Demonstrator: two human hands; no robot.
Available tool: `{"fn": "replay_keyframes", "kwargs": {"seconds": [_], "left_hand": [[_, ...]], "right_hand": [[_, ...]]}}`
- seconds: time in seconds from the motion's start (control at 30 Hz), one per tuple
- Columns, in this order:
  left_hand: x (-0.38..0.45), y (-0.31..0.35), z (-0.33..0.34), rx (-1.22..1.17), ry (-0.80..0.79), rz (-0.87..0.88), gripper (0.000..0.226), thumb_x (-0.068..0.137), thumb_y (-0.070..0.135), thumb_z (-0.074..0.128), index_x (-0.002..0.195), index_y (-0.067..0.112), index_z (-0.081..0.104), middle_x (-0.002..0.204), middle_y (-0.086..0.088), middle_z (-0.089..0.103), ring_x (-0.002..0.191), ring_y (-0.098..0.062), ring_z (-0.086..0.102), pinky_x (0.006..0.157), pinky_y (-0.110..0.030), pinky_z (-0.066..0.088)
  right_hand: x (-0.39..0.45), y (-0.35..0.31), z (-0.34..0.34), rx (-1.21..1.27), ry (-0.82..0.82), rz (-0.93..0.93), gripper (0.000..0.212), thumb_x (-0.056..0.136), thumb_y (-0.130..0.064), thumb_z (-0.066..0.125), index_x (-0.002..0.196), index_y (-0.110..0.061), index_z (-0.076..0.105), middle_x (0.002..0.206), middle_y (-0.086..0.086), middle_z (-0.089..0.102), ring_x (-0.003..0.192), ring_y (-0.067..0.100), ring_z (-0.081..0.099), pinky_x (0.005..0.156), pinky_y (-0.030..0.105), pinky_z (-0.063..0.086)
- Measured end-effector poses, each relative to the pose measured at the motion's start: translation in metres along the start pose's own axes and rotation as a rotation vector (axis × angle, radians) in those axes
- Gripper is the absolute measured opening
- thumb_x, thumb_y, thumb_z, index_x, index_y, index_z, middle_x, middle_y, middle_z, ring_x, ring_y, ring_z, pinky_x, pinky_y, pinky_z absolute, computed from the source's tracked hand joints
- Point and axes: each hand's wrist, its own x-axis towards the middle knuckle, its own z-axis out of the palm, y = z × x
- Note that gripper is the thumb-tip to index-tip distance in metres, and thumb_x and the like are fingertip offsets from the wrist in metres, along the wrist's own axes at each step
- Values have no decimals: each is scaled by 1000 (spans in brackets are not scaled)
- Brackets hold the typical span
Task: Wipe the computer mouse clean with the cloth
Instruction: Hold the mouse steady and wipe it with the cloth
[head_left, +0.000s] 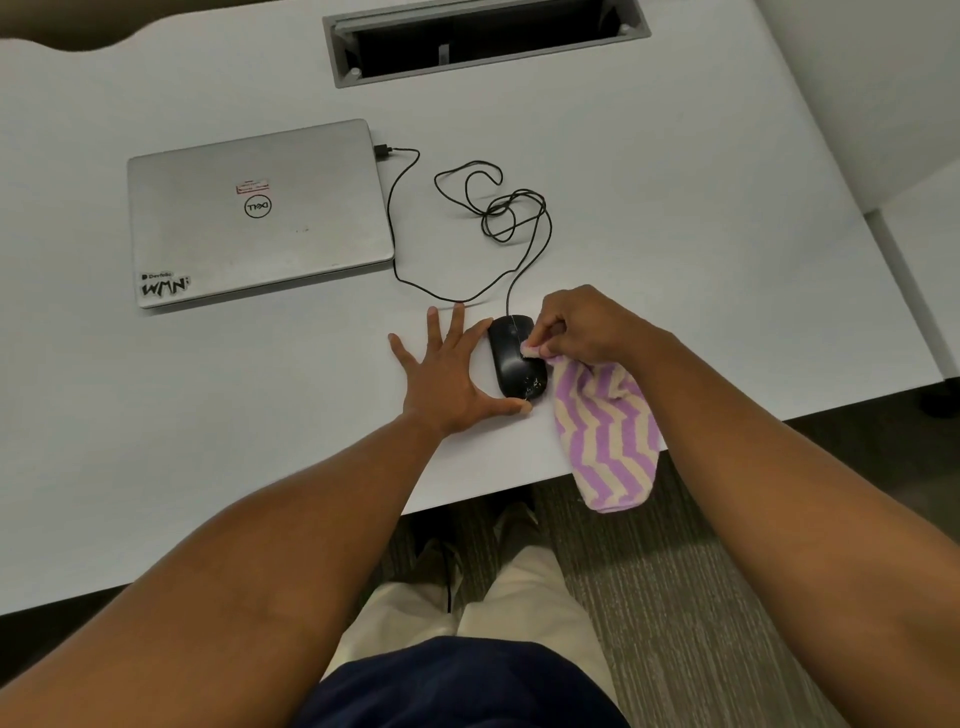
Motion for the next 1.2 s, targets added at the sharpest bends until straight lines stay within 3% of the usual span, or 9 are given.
{"fn": "replay_keyframes", "kwargs": {"seconds": [0.17,0.3,0.53,0.67,0.83,1.0,1.2], "left_hand": [[0,-1,0,-1,0,6,134,43,110,32,157,44,9,169,3,-6,153,-23,-21,108,-71,-21],[-1,1,-2,-9,-5,13,135,42,109,31,157,43,9,169,3,-6,153,-23,-21,109,-72,-20],[-2,2,-3,-11,-9,2,132,44,108,35,157,43,10,169,4,-7,152,-22,-23,109,-72,-21],[-1,0,-1,-6,-1,6,131,46,108,36,157,43,11,169,4,-6,153,-22,-22,109,-73,-19],[-2,1,-3,-8,4,14,130,47,105,38,157,41,12,169,3,-4,153,-23,-20,109,-74,-18],[-2,2,-5,-9,-9,3,130,47,105,43,157,42,12,169,4,-6,152,-22,-22,108,-72,-21],[-1,1,-4,-17,-13,4,133,44,108,36,157,42,12,169,4,-6,152,-22,-22,109,-72,-20]], "right_hand": [[-4,1,1,-18,-148,36,19,77,-7,79,91,-21,79,82,-15,62,78,6,60,64,14,41],[-5,4,-1,-82,-233,53,20,77,-7,78,90,-22,79,87,-11,62,85,9,60,73,21,46],[0,-4,-5,26,-89,13,19,78,-14,78,95,-23,79,90,-11,62,88,9,58,78,26,48],[3,-12,4,-23,-142,5,20,77,-13,78,95,-23,79,93,-8,61,88,10,57,77,25,48],[3,-7,8,-132,-289,60,19,73,-13,80,80,-31,78,86,-18,60,83,6,55,65,18,38],[4,-4,-3,-80,-235,59,24,73,-15,80,72,-38,75,84,-18,63,83,6,57,65,18,38],[9,-14,-2,-59,-171,3,20,76,-14,79,92,-26,79,88,-14,60,88,8,57,74,21,43]]}}
